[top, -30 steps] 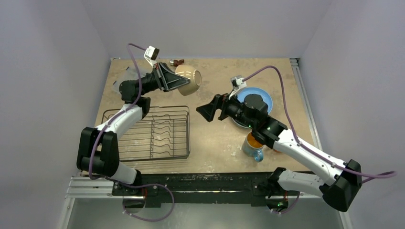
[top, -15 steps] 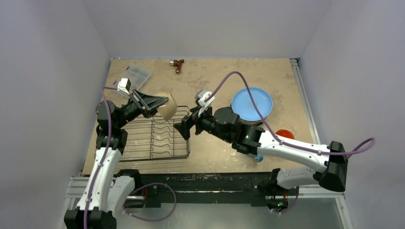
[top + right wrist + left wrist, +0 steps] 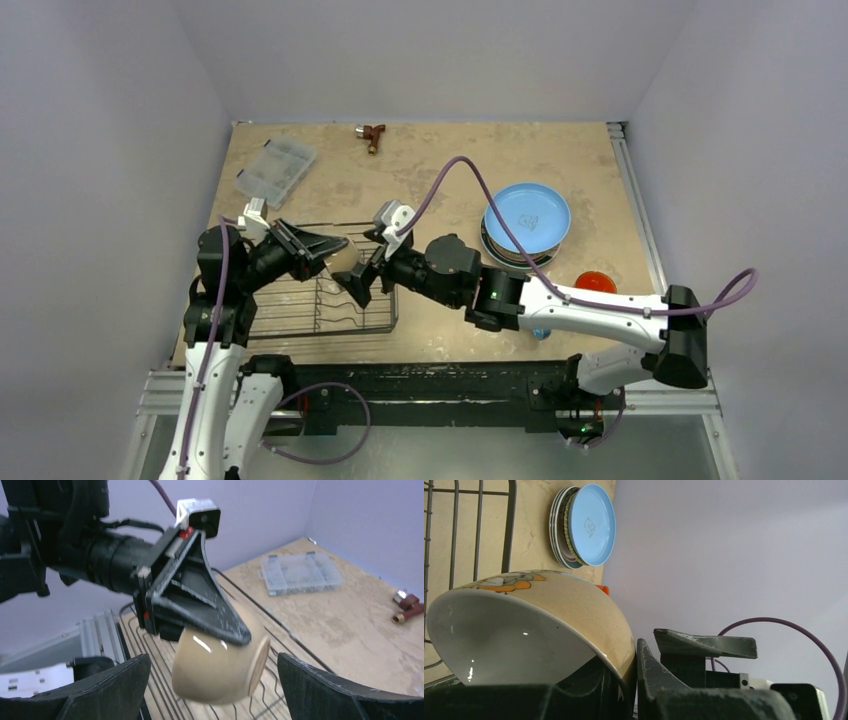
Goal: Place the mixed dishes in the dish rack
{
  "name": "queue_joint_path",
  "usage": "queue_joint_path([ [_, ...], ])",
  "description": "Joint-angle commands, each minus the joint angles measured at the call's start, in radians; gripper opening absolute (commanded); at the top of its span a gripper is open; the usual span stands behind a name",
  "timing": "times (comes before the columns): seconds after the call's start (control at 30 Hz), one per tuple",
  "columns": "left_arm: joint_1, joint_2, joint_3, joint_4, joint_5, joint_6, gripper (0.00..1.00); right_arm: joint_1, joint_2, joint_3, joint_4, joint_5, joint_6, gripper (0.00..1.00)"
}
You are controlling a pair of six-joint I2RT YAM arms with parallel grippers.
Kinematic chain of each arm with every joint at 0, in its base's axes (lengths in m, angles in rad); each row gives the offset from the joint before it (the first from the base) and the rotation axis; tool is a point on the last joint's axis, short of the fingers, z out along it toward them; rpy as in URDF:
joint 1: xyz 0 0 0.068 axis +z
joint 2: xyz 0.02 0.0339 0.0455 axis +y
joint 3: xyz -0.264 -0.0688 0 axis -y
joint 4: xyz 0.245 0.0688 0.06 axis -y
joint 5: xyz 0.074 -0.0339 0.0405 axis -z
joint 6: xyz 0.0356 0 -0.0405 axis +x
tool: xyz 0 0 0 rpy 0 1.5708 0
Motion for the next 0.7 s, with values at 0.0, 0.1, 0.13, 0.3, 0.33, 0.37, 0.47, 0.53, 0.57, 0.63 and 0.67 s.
queue_joint_path([
  [0.0,0.002,-0.039,0.115,-0.128,-0.031,-0.058,0.0,0.005,0.07,0.123,0.043,-0.04,0.011,0.99],
  [0.1,0.002,-0.047,0.125,-0.138,-0.036,-0.067,0.0,0.005,0.1,0.138,0.048,0.006,0.09,0.99],
  [0.13,0.002,-0.05,0.124,-0.138,-0.037,-0.071,0.0,0.005,0.106,0.14,0.044,0.027,0.11,0.99],
  [0.3,0.002,-0.07,0.134,-0.161,-0.061,-0.081,0.0,0.013,0.122,0.125,0.029,0.084,0.149,0.99],
  [0.33,0.002,-0.069,0.139,-0.164,-0.063,-0.081,0.0,0.016,0.125,0.123,0.029,0.09,0.152,0.99],
  [0.37,0.002,-0.068,0.144,-0.168,-0.063,-0.078,0.0,0.016,0.127,0.119,0.031,0.092,0.152,0.99],
  [0.47,0.002,-0.065,0.168,-0.196,-0.071,-0.064,0.0,0.018,0.135,0.12,0.032,0.088,0.158,0.96],
  [0.53,0.002,-0.067,0.184,-0.225,-0.084,-0.056,0.0,0.019,0.139,0.122,0.032,0.066,0.161,0.93],
  [0.57,0.002,-0.069,0.19,-0.232,-0.092,-0.055,0.0,0.019,0.142,0.124,0.033,0.046,0.16,0.93],
  [0.63,0.002,-0.072,0.201,-0.242,-0.106,-0.051,0.0,0.019,0.152,0.127,0.04,0.022,0.159,0.94],
  [0.67,0.002,-0.072,0.208,-0.251,-0.111,-0.047,0.0,0.019,0.16,0.133,0.04,0.015,0.159,0.94],
])
